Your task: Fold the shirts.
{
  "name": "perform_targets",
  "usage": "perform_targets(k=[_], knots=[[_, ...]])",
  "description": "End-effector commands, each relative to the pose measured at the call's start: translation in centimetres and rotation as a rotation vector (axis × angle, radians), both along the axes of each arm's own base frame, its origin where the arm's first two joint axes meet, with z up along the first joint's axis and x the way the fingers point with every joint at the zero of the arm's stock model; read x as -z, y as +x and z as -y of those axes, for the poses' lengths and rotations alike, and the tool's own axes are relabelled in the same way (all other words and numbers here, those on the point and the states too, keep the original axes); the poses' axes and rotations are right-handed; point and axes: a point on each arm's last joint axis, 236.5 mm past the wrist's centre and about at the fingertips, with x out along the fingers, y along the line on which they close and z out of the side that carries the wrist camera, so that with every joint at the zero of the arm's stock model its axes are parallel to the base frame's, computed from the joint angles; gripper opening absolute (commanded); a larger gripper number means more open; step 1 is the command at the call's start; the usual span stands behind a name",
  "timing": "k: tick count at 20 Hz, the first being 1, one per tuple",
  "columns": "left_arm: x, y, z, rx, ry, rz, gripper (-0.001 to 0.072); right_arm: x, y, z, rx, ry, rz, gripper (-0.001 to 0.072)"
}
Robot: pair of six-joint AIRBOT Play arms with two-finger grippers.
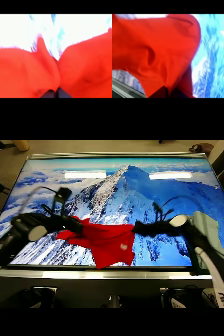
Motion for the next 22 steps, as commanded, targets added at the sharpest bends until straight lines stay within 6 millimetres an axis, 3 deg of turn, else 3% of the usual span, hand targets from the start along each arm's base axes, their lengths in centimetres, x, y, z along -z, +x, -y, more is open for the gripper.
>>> perform_targets(k=[1,3,5,8,10,12,15,19,22], knots=[[-13.4,1.1,-3.7,-0.057,-0.007,0.271,0.0025,-16.3,2.9,6.4,0.011,-0.137,0.413,0.0022],[-22.7,-1.0,-5.8,-0.093,-0.113,0.456,0.0025,-28.2,1.0,9.6,0.11,-0.22,0.711,0.0022],[-27.2,-3.8,-7.4,-0.11,-0.186,0.558,0.0025,-34.9,-3.0,10.8,0.198,-0.261,0.87,0.0022],[-30.0,-7.4,-8.1,-0.102,-0.292,0.615,0.0025,-38.7,-8.2,10.5,0.268,-0.225,0.958,0.0022],[-29.3,-8.4,-8.3,-0.1,-0.294,0.579,0.0025,-39.9,-10.1,11.2,0.327,-0.233,0.992,0.0022],[-26.2,-8.1,-8.2,-0.106,-0.243,0.47,0.0025,-39.3,-10.3,12.0,0.362,-0.255,0.959,0.0022],[-20.0,-6.0,-4.8,-0.062,-0.23,0.31,0.0025,-35.1,-8.2,13.0,0.324,-0.332,0.804,0.0023],[-8.5,-0.4,0.0,-0.039,-0.198,0.124,0.0025,-24.6,-2.2,14.9,0.218,-0.427,0.427,0.0023],[1.5,3.6,2.6,-0.05,-0.132,-0.027,0.0025,-15.9,4.5,15.6,0.177,-0.411,0.224,0.0023]])
